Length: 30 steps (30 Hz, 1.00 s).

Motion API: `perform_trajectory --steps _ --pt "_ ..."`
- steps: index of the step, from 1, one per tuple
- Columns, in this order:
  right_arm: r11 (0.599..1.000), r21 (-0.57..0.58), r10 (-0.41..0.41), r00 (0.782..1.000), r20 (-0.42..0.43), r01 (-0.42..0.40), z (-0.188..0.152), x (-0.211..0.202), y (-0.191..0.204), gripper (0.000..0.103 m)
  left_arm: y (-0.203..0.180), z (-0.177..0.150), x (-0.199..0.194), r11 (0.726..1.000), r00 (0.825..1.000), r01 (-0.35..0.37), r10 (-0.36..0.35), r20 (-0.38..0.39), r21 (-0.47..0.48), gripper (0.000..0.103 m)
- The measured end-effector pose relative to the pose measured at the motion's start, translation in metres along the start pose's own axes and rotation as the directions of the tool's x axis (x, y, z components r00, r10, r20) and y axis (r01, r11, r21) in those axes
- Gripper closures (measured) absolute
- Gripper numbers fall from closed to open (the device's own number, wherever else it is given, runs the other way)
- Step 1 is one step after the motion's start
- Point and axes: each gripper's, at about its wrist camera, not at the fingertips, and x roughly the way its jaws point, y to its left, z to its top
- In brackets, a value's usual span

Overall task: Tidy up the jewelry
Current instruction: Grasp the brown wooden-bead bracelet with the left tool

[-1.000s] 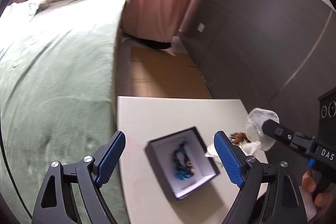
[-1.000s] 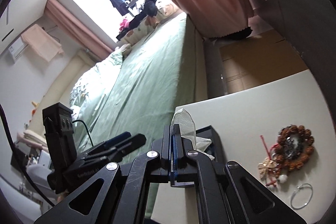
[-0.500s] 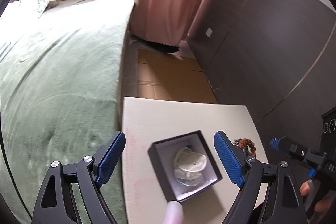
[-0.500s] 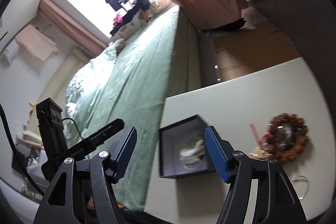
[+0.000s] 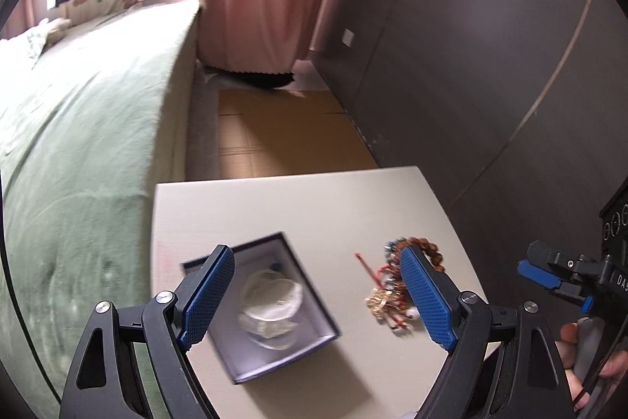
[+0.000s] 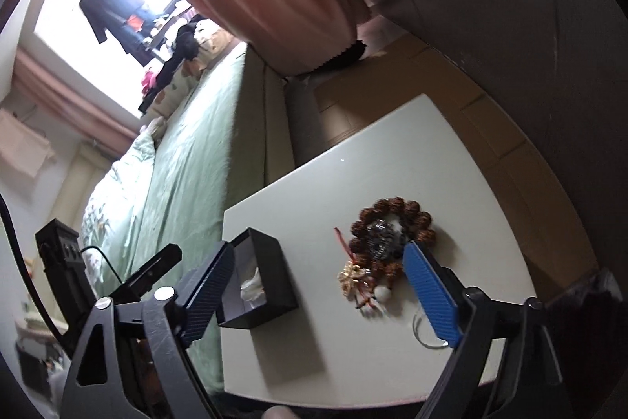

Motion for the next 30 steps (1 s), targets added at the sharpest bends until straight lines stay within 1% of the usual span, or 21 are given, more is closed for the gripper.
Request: perform_trajectory --steps 1,4,6,8,10,12,14,15,18,19,21,24,28,30 --pt "1.000 0.028 0.008 1.000 -0.007 -0.008 -0.001 -0.001 -0.008 0.010 -0.006 0.000 0.003 1.000 1.000 0.004 -0.004 -0.008 0.008 0.016" --pt "0.994 0.103 0.030 0.999 -0.018 -0.028 -0.006 -0.004 -0.030 0.009 -0.023 -0.001 0.013 1.000 0.999 0.007 -0.006 -0.034 0.027 0.016" --pt "0.990 0.140 0.018 1.000 -0.017 -0.015 -0.011 -0.006 -0.044 0.009 -0.036 -0.003 0.022 0.999 0.998 0.024 -0.021 -0.058 0.041 0.016" --pt "0.985 0.169 -0.013 1.000 -0.020 0.017 -0.014 -0.005 -0.058 0.010 -0.047 -0.003 0.030 0.998 0.995 0.035 -0.030 -0.090 0.053 0.016" --pt "0.979 0.204 -0.025 0.999 -0.030 0.031 -0.014 -0.003 -0.073 0.010 -0.058 -0.004 0.040 0.997 0.992 0.032 -0.023 -0.123 0.071 0.016" --pt "0.976 0.204 -0.065 0.997 -0.042 0.073 -0.011 -0.002 -0.083 0.010 -0.068 -0.002 0.049 0.995 0.989 0.028 -0.014 -0.148 0.091 0.021" --pt "0.970 0.169 -0.168 0.985 -0.045 0.173 -0.009 -0.002 -0.088 0.010 -0.079 0.000 0.059 0.992 0.983 0.012 0.011 -0.182 0.128 0.025" --pt "0.969 0.172 -0.169 0.985 -0.044 0.174 -0.008 -0.002 -0.092 0.010 -0.083 0.001 0.062 0.990 0.981 0.004 0.023 -0.192 0.142 0.027" --pt "0.968 0.227 -0.091 0.994 -0.063 0.103 -0.005 0.002 -0.106 0.010 -0.092 0.004 0.076 0.987 0.974 -0.006 0.043 -0.223 0.163 0.031" --pt "0.968 0.229 -0.095 0.993 -0.063 0.107 -0.004 0.003 -0.108 0.010 -0.094 0.005 0.081 0.986 0.971 -0.014 0.053 -0.233 0.167 0.032" --pt "0.966 0.231 -0.105 0.992 -0.068 0.118 -0.003 0.004 -0.113 0.010 -0.098 0.005 0.094 0.985 0.965 -0.022 0.067 -0.255 0.174 0.039" --pt "0.967 0.236 -0.075 0.994 -0.076 0.091 -0.003 0.007 -0.118 0.010 -0.102 0.004 0.114 0.985 0.952 -0.027 0.076 -0.296 0.168 0.049" --pt "0.966 0.250 -0.037 0.994 -0.100 0.061 0.000 0.015 -0.126 0.010 -0.105 0.003 0.135 0.986 0.941 -0.035 0.087 -0.327 0.161 0.050" --pt "0.963 0.266 -0.025 0.993 -0.112 0.054 0.001 0.018 -0.130 0.010 -0.108 0.003 0.146 0.985 0.935 -0.043 0.099 -0.341 0.168 0.055"
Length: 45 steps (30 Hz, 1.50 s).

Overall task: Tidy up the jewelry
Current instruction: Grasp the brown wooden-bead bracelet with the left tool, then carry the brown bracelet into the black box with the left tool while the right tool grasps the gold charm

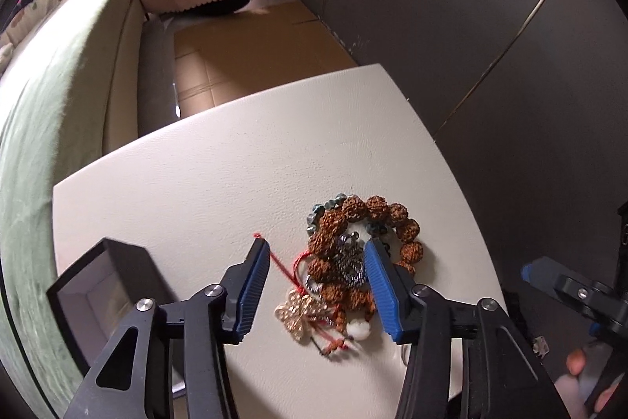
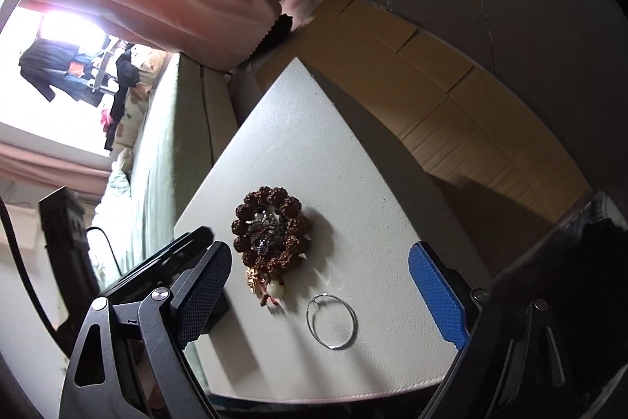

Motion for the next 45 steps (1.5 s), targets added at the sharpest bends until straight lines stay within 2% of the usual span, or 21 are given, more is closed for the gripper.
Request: perform_trajectory --steps 2,11,14,16,19,26,29,35,40,42,45 --pt "1.000 0.002 0.004 1.000 -0.004 -0.004 0.002 0.001 -0.001 0.010 -0.002 0.002 0.008 1.000 1.000 -0.005 0.005 -0.015 0.002 0.061" --pt "1.000 0.007 0.018 0.999 -0.032 -0.018 0.007 0.012 0.002 0.010 -0.007 0.009 0.043 0.998 0.996 -0.052 0.055 -0.072 0.039 0.061" --pt "1.000 0.003 0.021 0.999 -0.040 -0.021 0.007 0.015 0.005 0.010 -0.005 0.009 0.047 0.999 0.997 -0.022 0.024 -0.078 0.030 0.077" --pt "1.000 0.000 0.020 0.999 -0.045 -0.020 0.007 0.016 0.006 0.010 -0.002 0.010 0.043 1.000 0.998 -0.010 0.012 -0.063 0.022 0.077" --pt "1.000 0.002 0.019 0.999 -0.044 -0.019 0.006 0.016 0.009 0.010 0.000 0.006 0.029 1.000 0.999 0.013 -0.012 -0.039 0.019 0.084" --pt "1.000 -0.007 0.014 0.999 -0.030 -0.014 0.002 0.016 0.017 0.010 0.000 -0.003 -0.015 0.993 0.992 0.118 -0.119 0.042 0.022 0.084" --pt "1.000 -0.017 0.001 0.999 -0.037 -0.002 -0.001 0.019 0.020 0.010 0.003 -0.012 -0.034 0.987 0.984 0.162 -0.162 0.075 0.008 0.084" --pt "0.999 -0.052 -0.011 0.999 -0.036 0.009 -0.004 0.022 0.028 0.010 0.027 -0.034 -0.064 0.957 0.946 0.284 -0.269 0.184 -0.065 0.084" --pt "0.996 -0.089 -0.019 0.998 -0.061 0.013 -0.010 0.031 0.039 0.021 0.052 -0.039 -0.074 0.952 0.942 0.288 -0.261 0.212 -0.108 0.084" --pt "0.995 -0.101 -0.007 0.997 -0.077 -0.001 -0.013 0.037 0.043 0.022 0.062 -0.039 -0.081 0.944 0.934 0.306 -0.272 0.232 -0.124 0.084" --pt "0.994 -0.113 -0.009 0.995 -0.101 -0.003 -0.017 0.047 0.050 0.031 0.072 -0.038 -0.086 0.945 0.934 0.299 -0.260 0.247 -0.135 0.084"
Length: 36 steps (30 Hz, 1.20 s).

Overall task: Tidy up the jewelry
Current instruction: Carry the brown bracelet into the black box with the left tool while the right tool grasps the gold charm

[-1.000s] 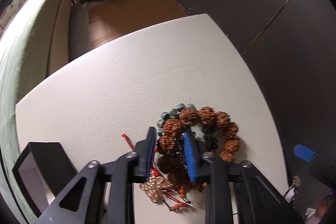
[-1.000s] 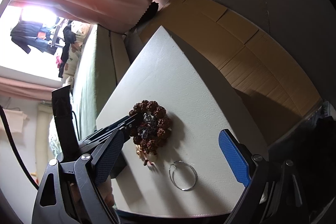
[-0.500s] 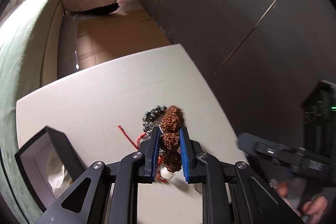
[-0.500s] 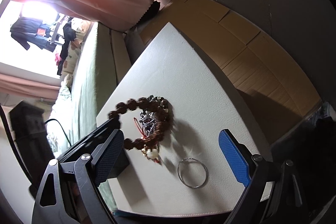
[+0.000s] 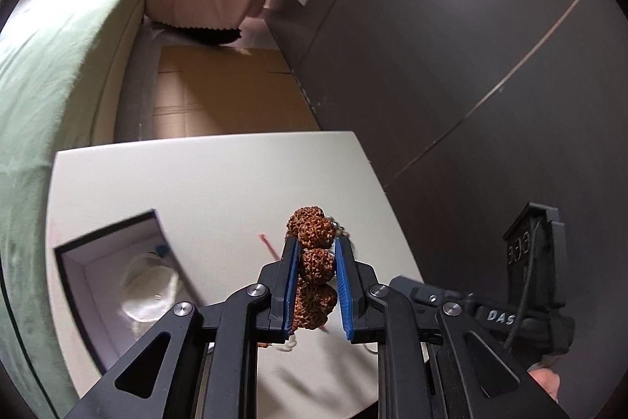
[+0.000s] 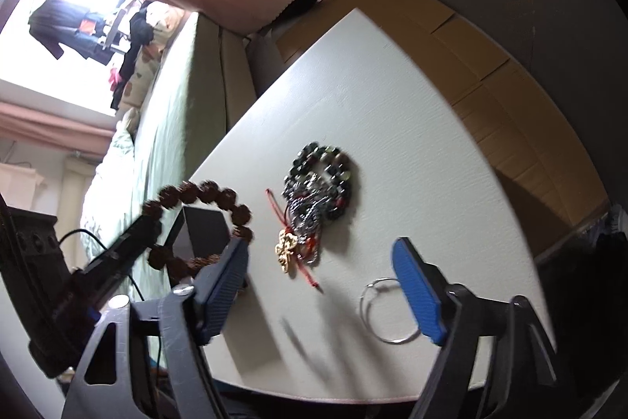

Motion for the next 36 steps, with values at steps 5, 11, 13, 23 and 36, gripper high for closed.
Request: perform_trajectory --steps 5,11,13,23,36 --pt "1.000 -0.017 0.014 0.999 -0.047 -0.015 -0.006 0.020 0.014 0.046 0.016 0.002 -0.012 1.000 1.000 0.011 -0.010 0.014 -0.024 0.084" --pt "0.997 -0.076 -0.008 0.998 -0.069 0.002 -0.017 0.041 0.042 0.055 0.033 0.003 -0.031 0.999 0.999 0.027 -0.025 0.043 -0.047 0.084" --pt "0.996 -0.091 -0.018 0.996 -0.084 0.010 -0.018 0.051 0.047 0.060 0.039 0.004 -0.040 0.998 0.998 0.033 -0.030 0.060 -0.055 0.084" --pt "0.985 -0.120 -0.133 0.987 -0.087 0.123 -0.018 0.076 0.053 0.065 0.061 0.009 -0.070 0.996 0.992 0.027 -0.016 0.126 -0.086 0.084" --pt "0.915 -0.257 -0.326 0.945 -0.019 0.311 -0.023 0.082 0.075 0.083 0.096 0.000 -0.067 0.989 0.994 -0.044 0.058 0.097 -0.139 0.084"
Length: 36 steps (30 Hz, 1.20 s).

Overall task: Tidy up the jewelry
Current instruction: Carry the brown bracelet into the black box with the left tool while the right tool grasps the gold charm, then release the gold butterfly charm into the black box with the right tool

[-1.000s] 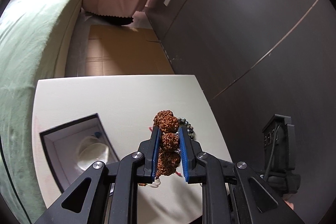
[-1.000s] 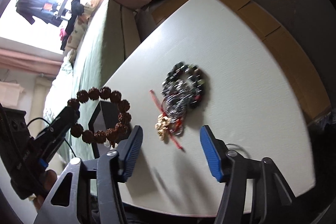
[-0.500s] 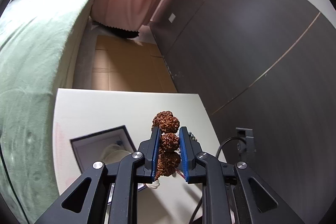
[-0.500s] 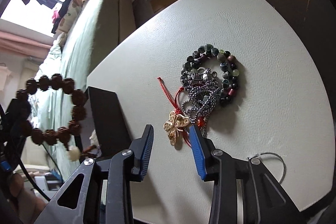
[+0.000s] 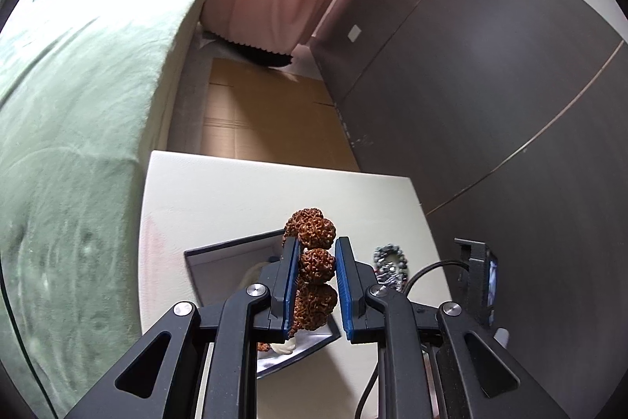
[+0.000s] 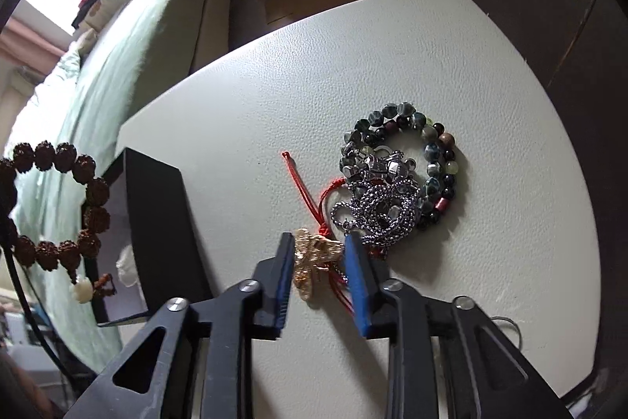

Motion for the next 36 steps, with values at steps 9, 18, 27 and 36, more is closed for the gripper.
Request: perform_trajectory --steps 9,18,27,36 --pt "0.999 -0.030 -0.013 0.999 0.039 0.014 -0.006 -0.023 0.009 0.085 0.019 0.000 0.009 0.998 1.000 -0.022 0.021 -0.019 -0.058 0.083" --pt "0.992 -0.050 0.119 0.985 0.126 -0.114 -0.017 -0.069 0.022 0.085 0.026 0.001 -0.021 0.996 0.999 -0.026 0.029 0.038 -0.082 0.049" --pt "0.949 -0.090 0.313 0.935 0.168 -0.302 -0.013 -0.083 0.060 0.085 0.039 0.000 -0.031 0.995 0.998 -0.049 0.053 0.045 -0.088 0.049" --pt "0.929 -0.125 0.367 0.914 0.172 -0.349 -0.008 -0.081 0.080 0.051 0.045 0.003 -0.029 0.993 0.997 -0.058 0.063 0.043 -0.100 0.040"
